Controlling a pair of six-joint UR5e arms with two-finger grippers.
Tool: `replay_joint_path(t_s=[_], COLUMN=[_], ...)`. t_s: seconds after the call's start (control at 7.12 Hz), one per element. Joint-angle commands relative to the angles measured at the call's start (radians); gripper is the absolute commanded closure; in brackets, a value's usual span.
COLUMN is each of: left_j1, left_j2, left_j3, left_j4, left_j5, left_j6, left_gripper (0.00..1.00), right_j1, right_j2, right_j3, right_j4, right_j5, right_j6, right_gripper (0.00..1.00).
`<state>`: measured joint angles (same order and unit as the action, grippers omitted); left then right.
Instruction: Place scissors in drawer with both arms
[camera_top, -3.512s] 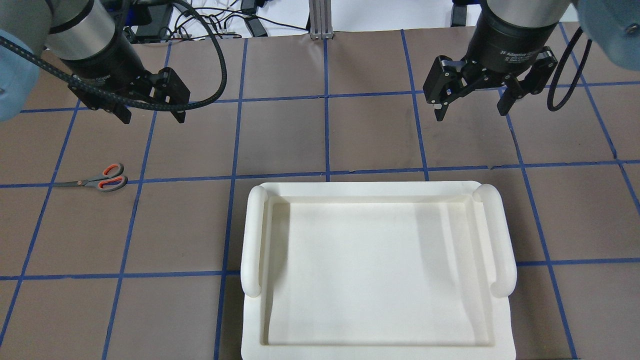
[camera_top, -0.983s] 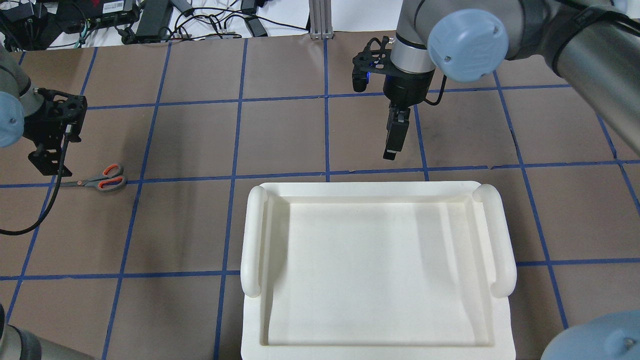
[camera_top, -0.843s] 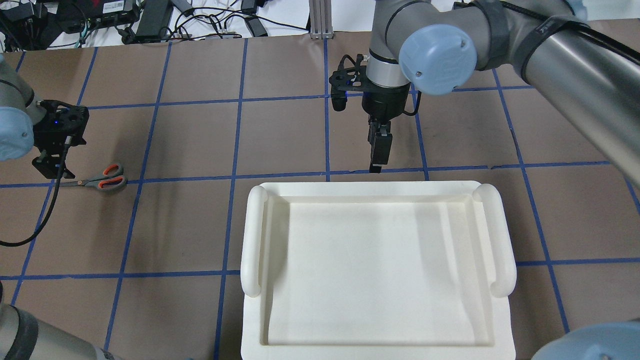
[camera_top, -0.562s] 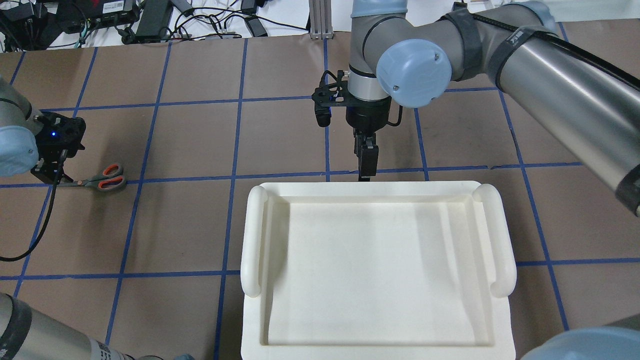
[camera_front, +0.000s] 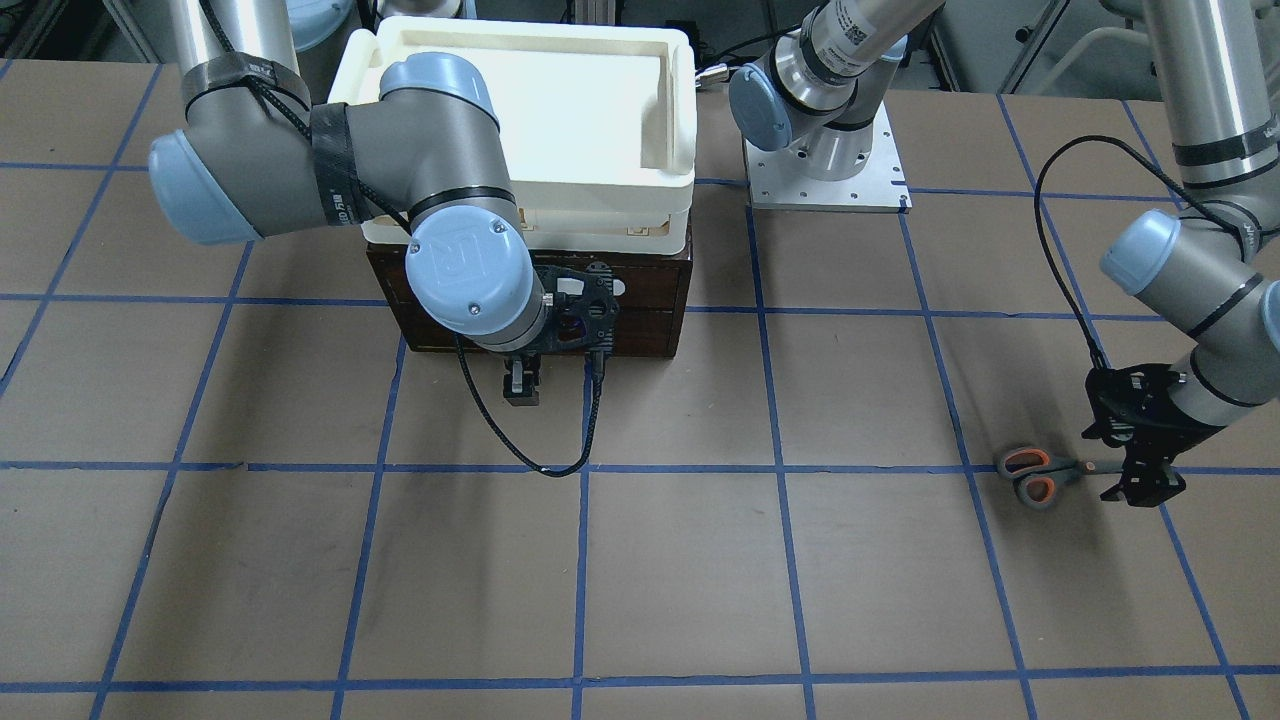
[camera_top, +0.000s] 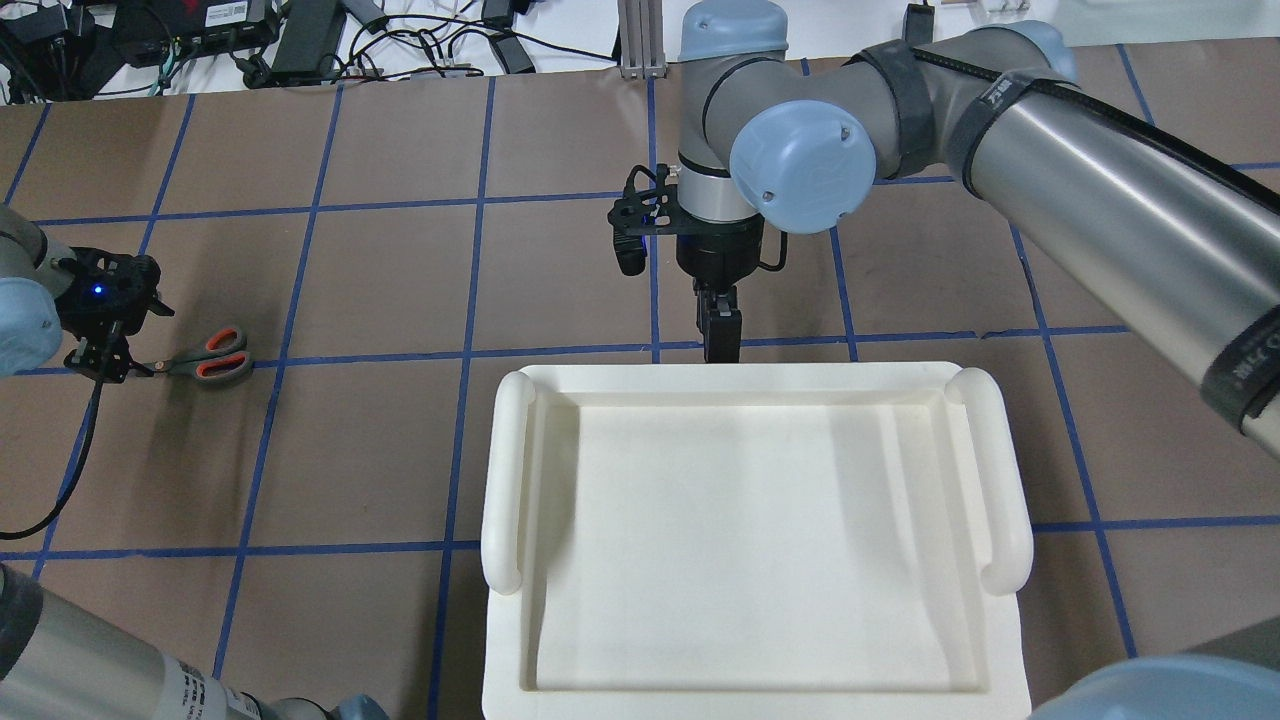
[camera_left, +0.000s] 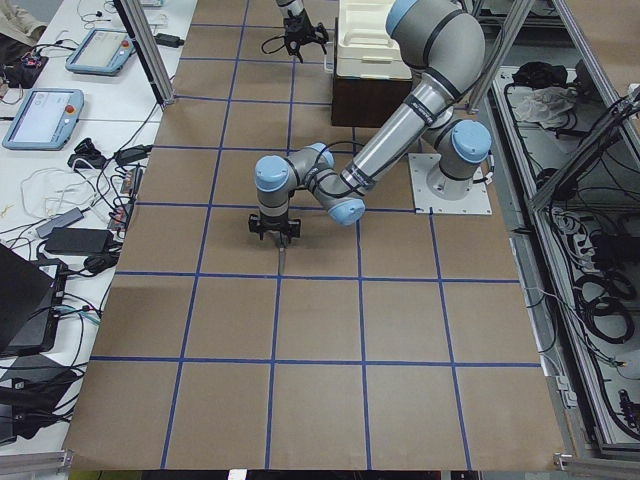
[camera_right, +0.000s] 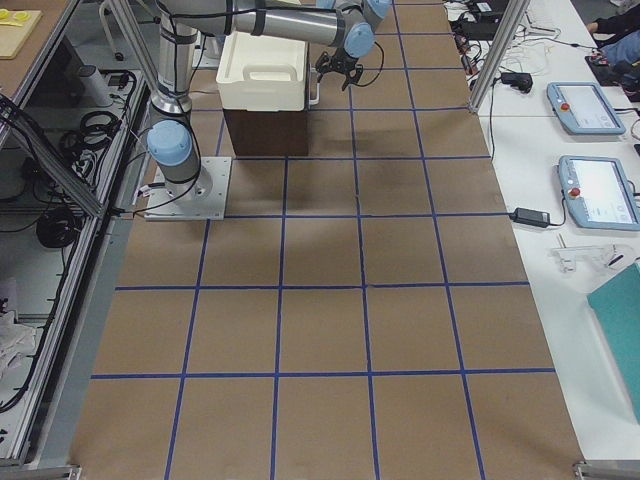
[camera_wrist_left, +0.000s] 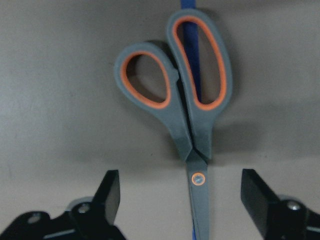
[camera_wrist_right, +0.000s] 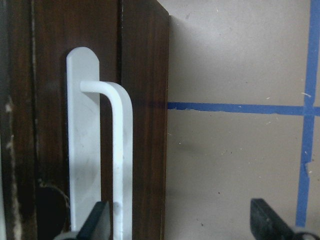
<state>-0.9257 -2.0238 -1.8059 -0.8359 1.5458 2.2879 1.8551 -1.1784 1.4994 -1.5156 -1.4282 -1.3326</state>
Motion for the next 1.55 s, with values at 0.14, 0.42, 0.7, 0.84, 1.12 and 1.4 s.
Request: replay_joint_path(t_s=[0.14, 0.42, 0.7, 0.84, 1.12, 1.4], left_j1=[0.014, 0.014, 0.011, 0.005, 0.005, 0.005], left_j2=[-0.03, -0.041, -0.046, -0.044, -0.046, -0.05], left_j3=[-0.004, -0.006, -0.007, -0.006, -0.007, -0.007], left_j4=[-0.014, -0.016, -0.016, -0.016, -0.016, -0.016], left_j5=[-0.021, -0.021, -0.019, -0.018, -0.016, -0.016], left_j6=[-0.008, -0.002, -0.001, 0.001, 0.002, 0.008], left_gripper=[0.18, 0.18, 0.34, 0.46, 0.59, 0.73], right_j1=[0.015, 0.022, 0.022, 0.022, 0.022, 0.022], right_j2=[0.003, 0.002, 0.003, 0.005, 0.006, 0.026], right_j3=[0.019, 0.045, 0.045, 0.045, 0.042, 0.024], right_j4=[-0.002, -0.017, -0.018, -0.026, -0.057, -0.083], right_j5=[-0.003, -0.008, -0.009, -0.024, -0.049, -0.063], right_j6=[0.006, 0.006, 0.004, 0.0, -0.002, -0.005], right_gripper=[0.0, 0.06, 0.2, 0.2, 0.35, 0.34])
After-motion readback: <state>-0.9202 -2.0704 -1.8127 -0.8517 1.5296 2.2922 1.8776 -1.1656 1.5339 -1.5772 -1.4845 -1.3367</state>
